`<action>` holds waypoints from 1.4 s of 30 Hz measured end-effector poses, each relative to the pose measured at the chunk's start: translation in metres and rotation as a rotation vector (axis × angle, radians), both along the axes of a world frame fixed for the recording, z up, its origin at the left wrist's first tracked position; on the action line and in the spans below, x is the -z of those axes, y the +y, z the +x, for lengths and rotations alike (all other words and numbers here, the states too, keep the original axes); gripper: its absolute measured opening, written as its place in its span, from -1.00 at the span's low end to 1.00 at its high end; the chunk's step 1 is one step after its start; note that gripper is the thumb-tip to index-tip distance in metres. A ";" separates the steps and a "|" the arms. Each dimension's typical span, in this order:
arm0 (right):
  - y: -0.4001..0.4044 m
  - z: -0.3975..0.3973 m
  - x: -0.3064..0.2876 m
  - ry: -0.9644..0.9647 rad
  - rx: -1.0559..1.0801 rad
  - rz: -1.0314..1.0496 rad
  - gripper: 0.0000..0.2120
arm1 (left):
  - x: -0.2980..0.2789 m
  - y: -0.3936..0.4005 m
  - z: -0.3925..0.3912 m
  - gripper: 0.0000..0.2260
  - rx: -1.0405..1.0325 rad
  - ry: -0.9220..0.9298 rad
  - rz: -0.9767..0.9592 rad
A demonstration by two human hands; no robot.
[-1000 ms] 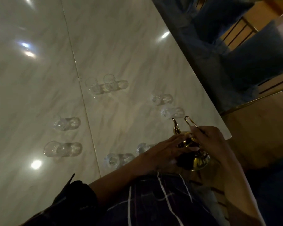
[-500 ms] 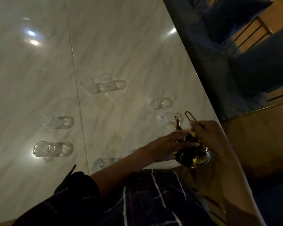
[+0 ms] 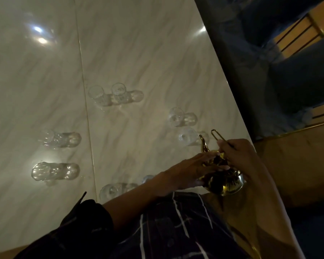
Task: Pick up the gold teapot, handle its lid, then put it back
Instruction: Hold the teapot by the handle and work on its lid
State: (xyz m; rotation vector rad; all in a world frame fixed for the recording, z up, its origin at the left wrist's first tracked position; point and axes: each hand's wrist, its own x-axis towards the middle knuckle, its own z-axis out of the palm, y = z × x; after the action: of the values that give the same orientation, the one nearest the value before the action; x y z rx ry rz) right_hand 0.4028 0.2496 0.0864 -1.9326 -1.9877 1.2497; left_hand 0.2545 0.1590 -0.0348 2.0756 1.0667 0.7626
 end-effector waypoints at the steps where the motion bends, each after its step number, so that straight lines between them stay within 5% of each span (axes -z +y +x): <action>1: 0.001 0.001 0.000 0.002 -0.002 -0.004 -0.64 | -0.002 0.000 0.001 -0.33 -0.004 0.003 0.004; 42: -0.018 0.008 -0.038 -0.027 -0.065 0.052 -0.62 | -0.044 -0.019 0.010 -0.36 -0.014 0.059 0.098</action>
State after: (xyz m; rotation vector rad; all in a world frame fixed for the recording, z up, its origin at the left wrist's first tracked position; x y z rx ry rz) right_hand 0.4111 0.2319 0.1247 -1.8856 -2.0908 1.1796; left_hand 0.2647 0.1403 0.0095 2.1874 1.0961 0.7792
